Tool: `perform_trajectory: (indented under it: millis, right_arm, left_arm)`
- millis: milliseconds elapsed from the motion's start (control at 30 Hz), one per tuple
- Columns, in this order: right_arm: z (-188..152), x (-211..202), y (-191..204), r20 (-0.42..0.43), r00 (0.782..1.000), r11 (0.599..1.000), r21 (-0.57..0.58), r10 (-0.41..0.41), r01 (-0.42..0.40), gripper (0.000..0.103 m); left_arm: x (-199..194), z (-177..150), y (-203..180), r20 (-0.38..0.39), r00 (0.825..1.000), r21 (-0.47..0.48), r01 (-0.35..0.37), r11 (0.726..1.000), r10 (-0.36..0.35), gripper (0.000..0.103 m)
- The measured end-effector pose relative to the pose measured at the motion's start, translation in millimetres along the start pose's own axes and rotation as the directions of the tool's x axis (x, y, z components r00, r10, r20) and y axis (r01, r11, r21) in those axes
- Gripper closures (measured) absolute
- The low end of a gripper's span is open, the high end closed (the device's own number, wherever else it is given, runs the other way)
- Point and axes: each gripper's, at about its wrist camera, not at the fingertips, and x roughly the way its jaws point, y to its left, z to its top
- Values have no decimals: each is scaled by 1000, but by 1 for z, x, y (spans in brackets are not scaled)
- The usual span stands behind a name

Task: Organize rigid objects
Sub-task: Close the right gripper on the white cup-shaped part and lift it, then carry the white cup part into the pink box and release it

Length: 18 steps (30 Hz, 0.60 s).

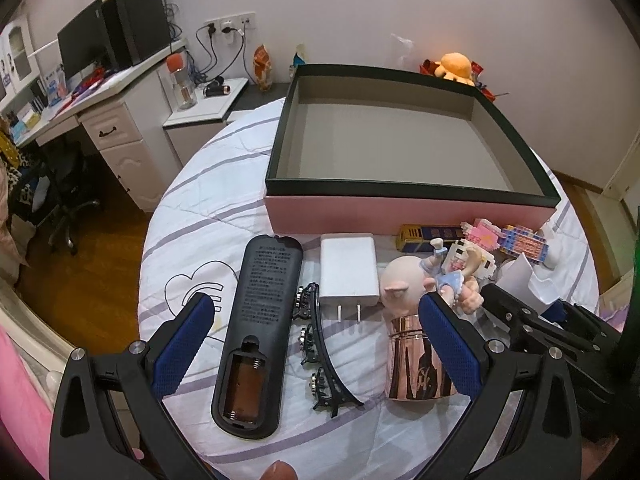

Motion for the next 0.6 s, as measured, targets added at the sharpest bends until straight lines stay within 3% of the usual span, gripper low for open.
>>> perform_trajectory:
  millis: [333,600]
  right_arm:
    - [-6,-27,-4,-5,999,999,2,33,-33,46]
    - [3,-51,2,51,998,999,-35,43,-42,46]
  left_arm:
    - [-8,-4,-7,9,1000,2,5,1000,-5,0]
    - [-14,5,-6,30,1000,-9,0,1000,1,0]
